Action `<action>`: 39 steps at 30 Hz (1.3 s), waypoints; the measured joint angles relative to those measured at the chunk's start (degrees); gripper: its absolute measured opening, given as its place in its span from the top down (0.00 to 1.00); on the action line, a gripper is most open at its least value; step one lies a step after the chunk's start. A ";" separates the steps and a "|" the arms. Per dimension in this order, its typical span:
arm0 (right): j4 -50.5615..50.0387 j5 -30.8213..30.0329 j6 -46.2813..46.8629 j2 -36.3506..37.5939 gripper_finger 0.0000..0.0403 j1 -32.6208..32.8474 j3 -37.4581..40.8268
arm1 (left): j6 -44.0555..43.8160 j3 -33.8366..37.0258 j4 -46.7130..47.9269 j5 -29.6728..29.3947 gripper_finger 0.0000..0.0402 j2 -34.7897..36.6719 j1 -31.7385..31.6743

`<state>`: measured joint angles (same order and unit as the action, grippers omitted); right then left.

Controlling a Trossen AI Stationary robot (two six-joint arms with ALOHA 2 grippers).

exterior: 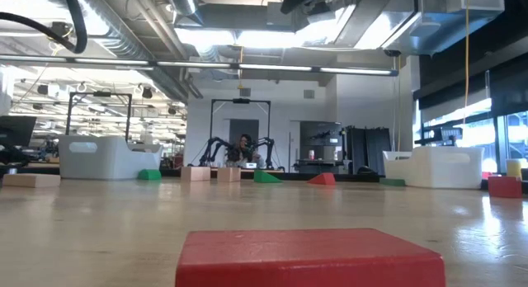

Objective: Sort & place blocks by color
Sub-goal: Put the red block into the transparent bin, then put the brown block into the gray bin

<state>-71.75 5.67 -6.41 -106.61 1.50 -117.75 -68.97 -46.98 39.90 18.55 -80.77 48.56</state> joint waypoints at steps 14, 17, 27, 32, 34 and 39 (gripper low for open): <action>-0.92 -2.64 1.08 0.00 0.39 -0.02 0.00 | -6.92 0.00 8.86 -9.03 0.52 14.96 -4.10; -0.54 -6.77 1.47 0.00 0.39 -0.53 0.00 | -8.42 0.00 14.55 -13.09 0.52 19.99 -7.01; 6.09 -7.67 1.44 -2.85 0.39 -4.91 0.00 | -2.46 0.00 19.81 -34.22 0.52 35.04 -15.84; 8.12 -7.67 1.27 -6.29 0.39 -7.15 0.00 | 4.04 0.00 22.98 -37.11 0.52 38.05 -21.91; 8.70 -7.54 1.42 -7.30 0.39 -7.99 0.00 | 7.13 0.00 25.47 -35.28 0.52 38.32 -24.26; 11.60 -7.55 2.02 -8.31 0.39 -9.21 0.00 | 20.00 0.00 34.17 -31.62 0.52 37.44 -27.58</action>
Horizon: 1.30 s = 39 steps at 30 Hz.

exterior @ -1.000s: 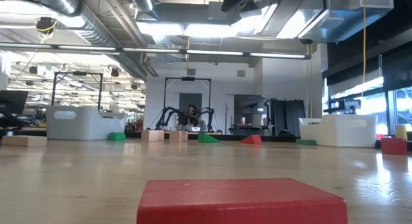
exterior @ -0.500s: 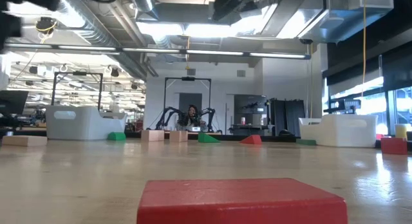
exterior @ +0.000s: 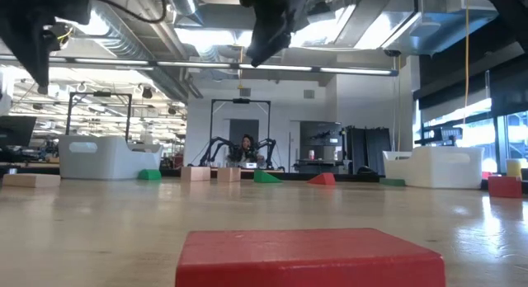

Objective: Sort & place blocks by color
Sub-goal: Put the brown block into the gray bin

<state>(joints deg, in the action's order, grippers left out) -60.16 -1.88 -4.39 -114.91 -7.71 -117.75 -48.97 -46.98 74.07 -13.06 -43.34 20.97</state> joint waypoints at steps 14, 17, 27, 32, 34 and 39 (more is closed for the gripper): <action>1.66 0.13 -0.47 0.02 0.39 0.09 0.00 | 15.40 0.02 -1.43 -2.06 0.52 -1.80 -0.09; 1.31 0.47 -3.11 0.02 0.39 0.19 0.00 | 19.55 0.02 -2.90 -2.05 0.52 -3.45 -0.07; 1.09 0.44 -6.84 0.04 0.39 0.27 0.00 | 18.10 0.02 -7.98 -1.65 0.52 -12.65 -0.09; 1.07 0.47 -8.03 0.04 0.39 0.27 0.00 | 9.22 0.02 -7.76 0.86 0.52 -18.71 -0.17; 0.98 0.47 -8.10 0.04 0.39 0.27 0.00 | 2.30 0.02 -7.33 1.87 0.52 -20.80 -0.74; 0.74 0.47 -8.10 0.07 0.39 0.27 0.00 | -3.74 0.02 -6.94 2.41 0.52 -24.00 -0.56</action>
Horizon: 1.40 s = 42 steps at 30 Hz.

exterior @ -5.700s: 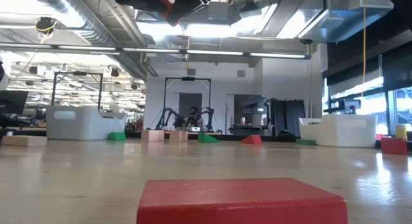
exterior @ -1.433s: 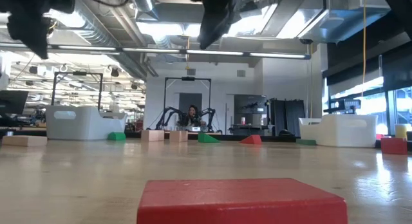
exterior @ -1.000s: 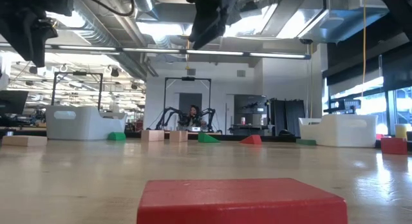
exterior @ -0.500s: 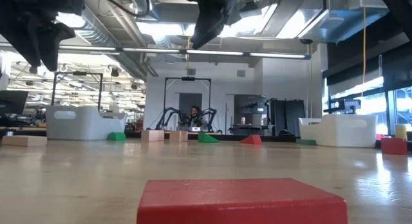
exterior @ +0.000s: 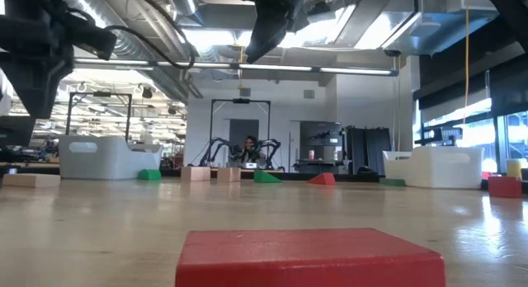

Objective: Sort & place blocks by color
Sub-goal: Put the brown block into the gray bin

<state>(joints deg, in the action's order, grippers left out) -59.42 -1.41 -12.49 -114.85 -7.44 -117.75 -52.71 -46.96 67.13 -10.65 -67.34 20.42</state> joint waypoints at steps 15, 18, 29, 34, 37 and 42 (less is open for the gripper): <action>-0.92 -0.01 0.20 0.04 0.39 0.00 0.00 | -32.69 0.04 1.95 -0.79 0.52 -0.29 -8.11; -0.94 -0.02 0.20 0.04 0.39 0.00 0.00 | -24.52 0.02 1.90 0.07 0.52 -1.46 -8.73; -1.32 -0.02 0.11 0.07 0.39 0.00 0.00 | 5.62 8.38 -9.07 8.84 0.52 -2.44 -9.17; -1.34 -0.02 0.03 0.07 0.39 0.00 0.00 | 14.07 10.14 -10.24 8.26 0.52 -2.46 -9.15; -1.34 -0.02 0.02 0.07 0.39 0.00 0.00 | 19.23 10.25 -10.26 6.97 0.52 -2.46 -9.15; -1.34 -0.02 0.01 0.07 0.39 0.00 0.00 | 27.32 10.25 -10.42 6.71 0.52 -2.46 -9.15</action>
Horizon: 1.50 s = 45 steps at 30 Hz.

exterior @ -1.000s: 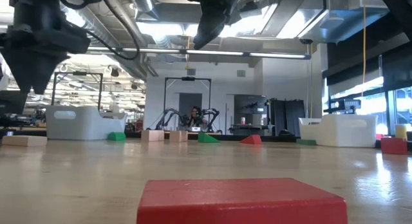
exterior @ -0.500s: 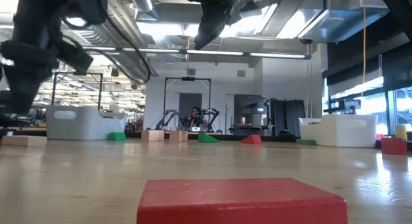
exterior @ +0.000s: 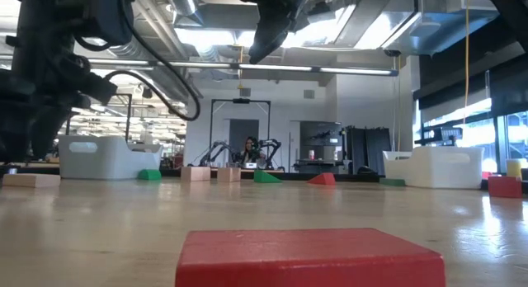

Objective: Sort & place blocks by color
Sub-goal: Put the brown block into the gray bin

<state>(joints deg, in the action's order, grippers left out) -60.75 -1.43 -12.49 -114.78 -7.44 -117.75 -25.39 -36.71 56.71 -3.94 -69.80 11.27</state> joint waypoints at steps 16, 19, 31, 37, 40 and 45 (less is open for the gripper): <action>0.02 0.00 -0.01 0.00 0.39 0.02 0.00 | 10.50 0.00 -0.68 0.24 0.52 0.02 0.01; 0.03 0.00 -0.01 0.00 0.39 0.02 0.00 | 8.93 0.00 -0.70 -3.10 0.52 0.02 0.01; 0.04 0.00 -0.05 0.00 0.39 0.01 0.00 | 7.55 0.00 -2.03 -3.92 0.52 -0.01 0.94; 0.07 0.00 -0.25 0.00 0.39 0.00 0.00 | 6.89 0.02 -2.72 -4.11 0.52 -4.45 1.22; 0.09 0.00 -0.38 0.00 0.39 0.00 0.00 | 7.84 0.02 -3.06 -4.81 0.52 -7.96 1.30; 0.19 0.00 -1.58 0.00 0.39 0.00 0.00 | 8.44 -0.04 -4.10 -3.91 0.52 -13.53 1.29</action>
<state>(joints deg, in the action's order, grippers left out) -60.56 -1.43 -14.06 -114.78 -7.44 -117.75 -16.95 -36.75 52.61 -7.85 -83.33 12.56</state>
